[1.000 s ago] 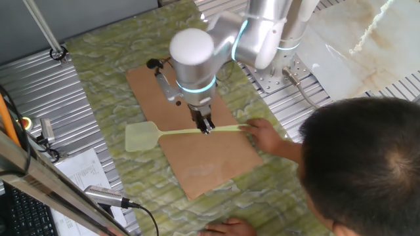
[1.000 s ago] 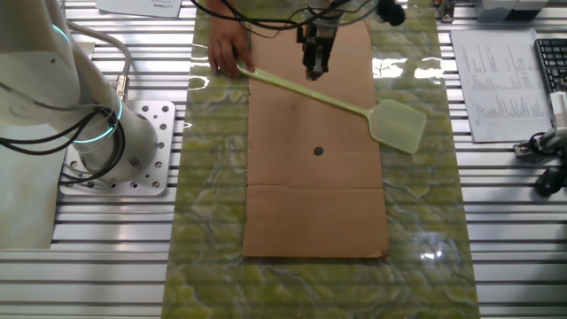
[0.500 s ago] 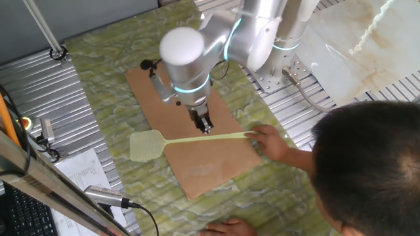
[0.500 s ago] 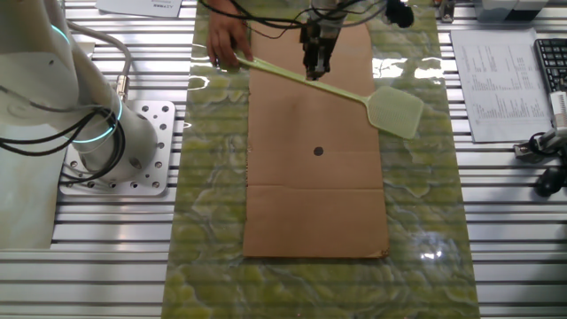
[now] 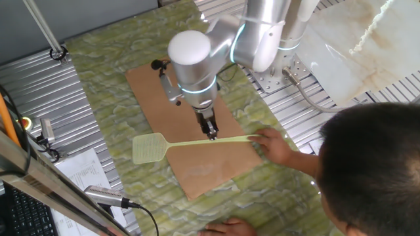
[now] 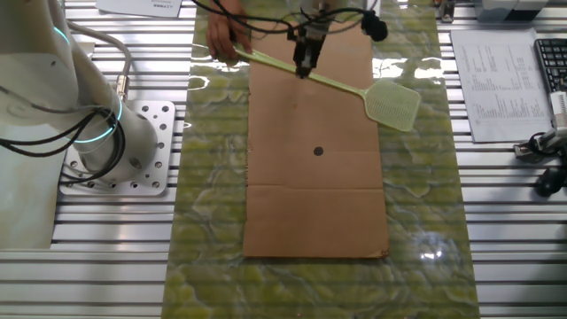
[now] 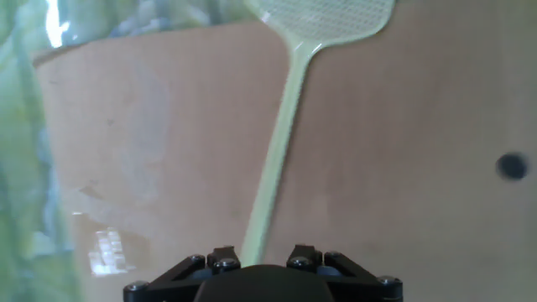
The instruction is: Swat with a flyswatter
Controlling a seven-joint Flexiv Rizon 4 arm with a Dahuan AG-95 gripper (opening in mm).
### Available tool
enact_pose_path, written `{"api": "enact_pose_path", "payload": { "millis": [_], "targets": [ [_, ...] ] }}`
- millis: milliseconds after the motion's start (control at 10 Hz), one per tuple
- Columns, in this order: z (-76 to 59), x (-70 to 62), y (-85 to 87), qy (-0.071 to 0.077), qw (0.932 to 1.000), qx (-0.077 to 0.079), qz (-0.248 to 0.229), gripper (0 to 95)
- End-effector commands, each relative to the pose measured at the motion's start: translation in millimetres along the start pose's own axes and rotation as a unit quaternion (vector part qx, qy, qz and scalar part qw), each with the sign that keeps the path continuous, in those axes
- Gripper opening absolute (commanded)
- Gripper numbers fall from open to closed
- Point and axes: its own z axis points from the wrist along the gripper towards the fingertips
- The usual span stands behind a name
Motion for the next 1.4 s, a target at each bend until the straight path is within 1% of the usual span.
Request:
{"api": "enact_pose_path", "payload": {
  "millis": [100,200,300,400,500,600,700,800,900,1000,1100,1200,1400],
  "targets": [
    [12.5,4.5,16.9,0.001,0.9998,0.014,0.015,38.0],
    [18.9,11.3,21.6,0.003,0.9996,0.021,0.020,38.0],
    [21.2,14.6,21.2,0.003,0.9995,0.028,0.018,38.0],
    [18.9,18.8,17.8,0.005,0.9989,0.046,0.010,38.0],
    [12.1,18.6,12.9,0.011,0.9985,0.053,0.008,38.0],
    [7.9,18.0,5.1,0.017,0.9984,0.054,0.005,38.0],
    [3.6,18.1,-9.7,0.022,0.9982,0.055,-0.001,38.0],
    [2.4,18.2,-22.9,0.027,0.9981,0.055,-0.001,38.0],
    [3.7,18.2,-33.6,0.031,0.9980,0.056,0.000,38.0],
    [4.6,19.0,-42.1,0.032,0.9982,0.051,0.003,38.0],
    [4.9,19.3,-44.9,0.033,0.9983,0.047,0.009,38.0],
    [7.2,19.1,-43.8,0.037,0.9982,0.042,0.019,19.0],
    [12.5,20.5,-39.1,0.040,0.9982,0.035,0.027,19.0]
  ]
}}
